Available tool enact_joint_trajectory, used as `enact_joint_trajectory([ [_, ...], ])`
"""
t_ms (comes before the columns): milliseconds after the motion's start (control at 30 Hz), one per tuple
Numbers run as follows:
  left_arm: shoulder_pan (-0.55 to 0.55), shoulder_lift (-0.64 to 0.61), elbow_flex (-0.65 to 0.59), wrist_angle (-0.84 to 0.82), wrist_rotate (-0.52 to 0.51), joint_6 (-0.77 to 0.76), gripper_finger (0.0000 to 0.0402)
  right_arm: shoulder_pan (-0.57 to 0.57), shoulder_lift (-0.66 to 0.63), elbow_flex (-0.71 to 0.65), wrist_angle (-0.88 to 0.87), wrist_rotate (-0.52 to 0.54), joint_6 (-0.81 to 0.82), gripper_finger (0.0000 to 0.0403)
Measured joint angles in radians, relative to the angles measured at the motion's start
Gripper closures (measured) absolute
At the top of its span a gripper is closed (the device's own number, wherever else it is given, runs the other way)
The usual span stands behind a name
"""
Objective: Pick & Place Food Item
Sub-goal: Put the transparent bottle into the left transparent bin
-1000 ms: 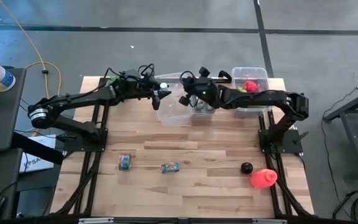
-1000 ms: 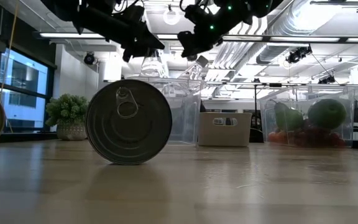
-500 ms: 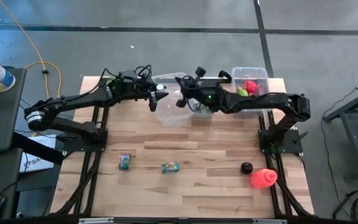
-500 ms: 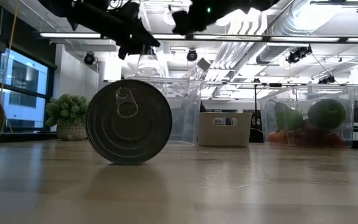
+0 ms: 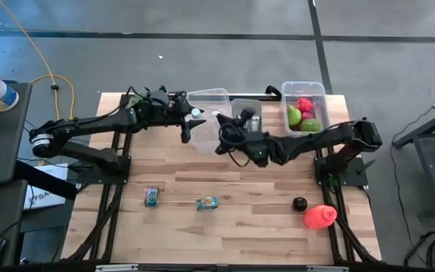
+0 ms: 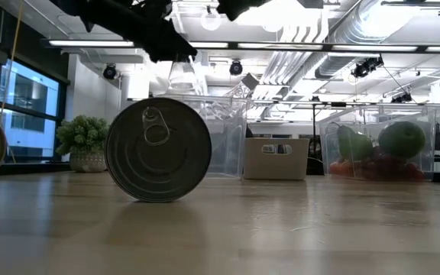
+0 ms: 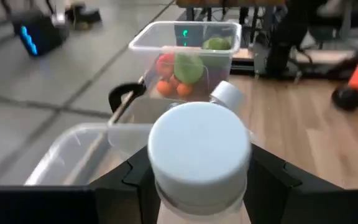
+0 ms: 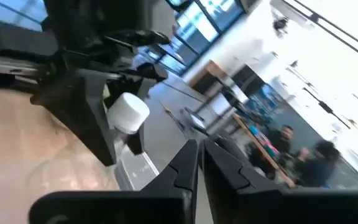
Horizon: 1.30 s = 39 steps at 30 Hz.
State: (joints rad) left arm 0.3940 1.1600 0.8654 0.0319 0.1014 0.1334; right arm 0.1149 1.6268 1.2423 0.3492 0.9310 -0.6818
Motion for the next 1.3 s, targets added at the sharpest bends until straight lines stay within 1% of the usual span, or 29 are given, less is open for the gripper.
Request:
enact_joint_trajectory([
  [33,-0.009,0.004,0.0,0.007,-0.018,0.051,0.0236,0.02,0.0,0.0,-0.002,0.035,-0.001,0.0385],
  [100,-0.027,0.012,0.0,0.027,-0.102,0.128,0.0236,0.057,0.0,0.0,-0.004,0.088,-0.002,0.0379],
  [200,-0.045,0.014,0.0,0.064,-0.232,0.195,0.0236,0.115,0.0,0.0,-0.009,0.132,-0.001,0.0374],
  [267,-0.048,0.014,0.0,0.099,-0.29,0.243,0.0236,0.149,0.0,0.0,-0.012,0.162,0.002,0.0374],
  [367,-0.049,0.013,0.0,0.106,-0.316,0.268,0.0236,0.195,0.0,0.0,-0.01,0.214,0.003,0.0373],
  [467,-0.044,0.013,0.0,0.122,-0.321,0.266,0.0236,0.232,0.0,0.0,-0.01,0.262,0.003,0.0373],
  [600,-0.043,0.008,0.0,0.184,-0.34,0.261,0.0236,0.269,0.0,0.0,-0.011,0.329,0.004,0.0373],
  [733,-0.042,0.008,0.0,0.198,-0.343,0.258,0.0236,0.298,0.0,0.0,-0.013,0.393,0.017,0.0373],
  [800,-0.042,0.008,0.0,0.195,-0.343,0.251,0.0236,0.305,0.0,0.0,-0.054,0.415,0.067,0.0373],
  [867,-0.042,0.008,0.0,0.186,-0.344,0.229,0.0236,0.305,-0.006,0.0,-0.176,0.421,0.135,0.0377],
  [900,-0.042,0.008,0.0,0.184,-0.344,0.217,0.0236,0.302,-0.023,0.0,-0.29,0.405,0.195,0.0381],
  [933,-0.042,0.008,0.0,0.181,-0.344,0.212,0.0236,0.291,-0.048,-0.003,-0.405,0.355,0.301,0.0388],
  [967,-0.042,0.008,0.0,0.176,-0.344,0.21,0.0237,0.269,-0.078,-0.002,-0.503,0.268,0.431,0.0395],
  [1033,-0.042,0.007,0.0,0.165,-0.344,0.209,0.0237,0.197,-0.156,0.0,-0.693,0.022,0.684,0.0399],
  [1067,-0.042,0.007,0.0,0.159,-0.343,0.209,0.0237,0.156,-0.19,0.0,-0.757,-0.082,0.774,0.0399],
  [1100,-0.042,0.008,0.0,0.155,-0.343,0.209,0.0237,0.119,-0.212,-0.009,-0.777,-0.159,0.818,0.0399],
  [1133,-0.042,0.007,0.0,0.151,-0.343,0.209,0.0237,0.086,-0.232,-0.03,-0.757,-0.225,0.829,0.0399],
  [1200,-0.042,0.007,0.0,0.149,-0.343,0.205,0.0236,0.033,-0.279,-0.096,-0.697,-0.296,0.795,0.04],
  [1300,-0.042,0.007,0.0,0.14,-0.343,0.179,0.0237,-0.05,-0.314,-0.215,-0.512,-0.394,0.728,0.0401],
])
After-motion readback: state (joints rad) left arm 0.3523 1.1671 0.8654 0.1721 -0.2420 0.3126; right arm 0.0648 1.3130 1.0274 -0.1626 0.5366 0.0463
